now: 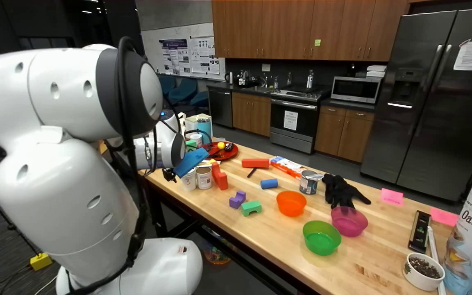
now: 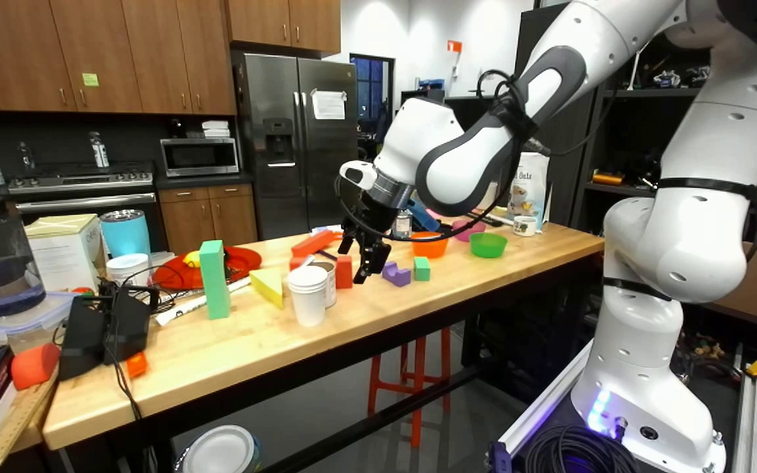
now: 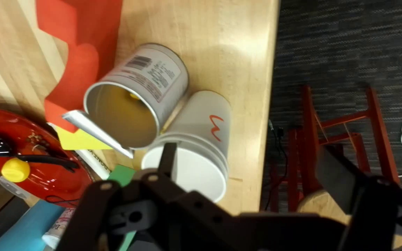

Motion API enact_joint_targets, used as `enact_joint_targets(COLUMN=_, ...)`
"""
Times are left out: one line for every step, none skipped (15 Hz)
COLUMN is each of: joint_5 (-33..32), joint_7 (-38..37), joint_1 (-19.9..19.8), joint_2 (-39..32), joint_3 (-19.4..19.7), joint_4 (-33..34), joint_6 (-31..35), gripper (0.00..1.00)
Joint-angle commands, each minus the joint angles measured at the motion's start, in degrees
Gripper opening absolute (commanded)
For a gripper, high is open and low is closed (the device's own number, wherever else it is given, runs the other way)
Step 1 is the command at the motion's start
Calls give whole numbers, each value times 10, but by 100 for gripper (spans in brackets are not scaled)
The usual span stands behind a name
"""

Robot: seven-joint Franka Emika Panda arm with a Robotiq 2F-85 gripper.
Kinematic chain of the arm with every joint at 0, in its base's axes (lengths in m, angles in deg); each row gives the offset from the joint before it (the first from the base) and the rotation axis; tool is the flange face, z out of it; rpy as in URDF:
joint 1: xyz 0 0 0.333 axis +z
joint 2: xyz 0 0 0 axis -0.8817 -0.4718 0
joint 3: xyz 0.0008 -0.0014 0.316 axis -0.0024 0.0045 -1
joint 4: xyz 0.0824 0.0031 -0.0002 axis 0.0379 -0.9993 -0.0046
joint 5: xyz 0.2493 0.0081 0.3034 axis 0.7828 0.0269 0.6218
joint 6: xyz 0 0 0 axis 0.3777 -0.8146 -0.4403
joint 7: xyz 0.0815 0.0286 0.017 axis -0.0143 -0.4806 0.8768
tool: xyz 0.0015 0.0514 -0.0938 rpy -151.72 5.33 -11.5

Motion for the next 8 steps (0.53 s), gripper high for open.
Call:
enact_joint_targets(joint_5=43, joint_7=132, joint_1=-5, joint_2=-44, joint_3=48, joint_4=43, joint_6=2, gripper=100)
enact_joint_targets(joint_5=68, joint_7=175, joint_1=-5, joint_2=-54, joint_3=58, joint_4=55, joint_6=0, gripper=100)
enact_joint_targets(joint_5=79, joint_7=206, joint_1=16, joint_2=-64, joint_3=90, joint_4=67, joint_6=-4, gripper=100)
enact_joint_targets(joint_5=100, joint_7=238, joint_1=18, joint_2=-72, joint_3=99, joint_4=77, joint_6=-7, gripper=100)
enact_joint_targets(joint_5=116, joint_7=269, joint_1=21, joint_2=-78, joint_3=109, joint_4=88, joint_6=-11, gripper=100)
enact_joint_targets(joint_5=134, joint_7=298, joint_1=24, joint_2=-85, joint_3=117, joint_4=98, joint_6=-14, gripper=100)
enact_joint_targets(joint_5=151, joint_7=328, joint_1=26, joint_2=-94, joint_3=122, joint_4=108, joint_6=-18, gripper=100)
enact_joint_targets(joint_5=164, joint_7=358, joint_1=27, joint_2=-100, joint_3=127, joint_4=119, joint_6=-25, gripper=100)
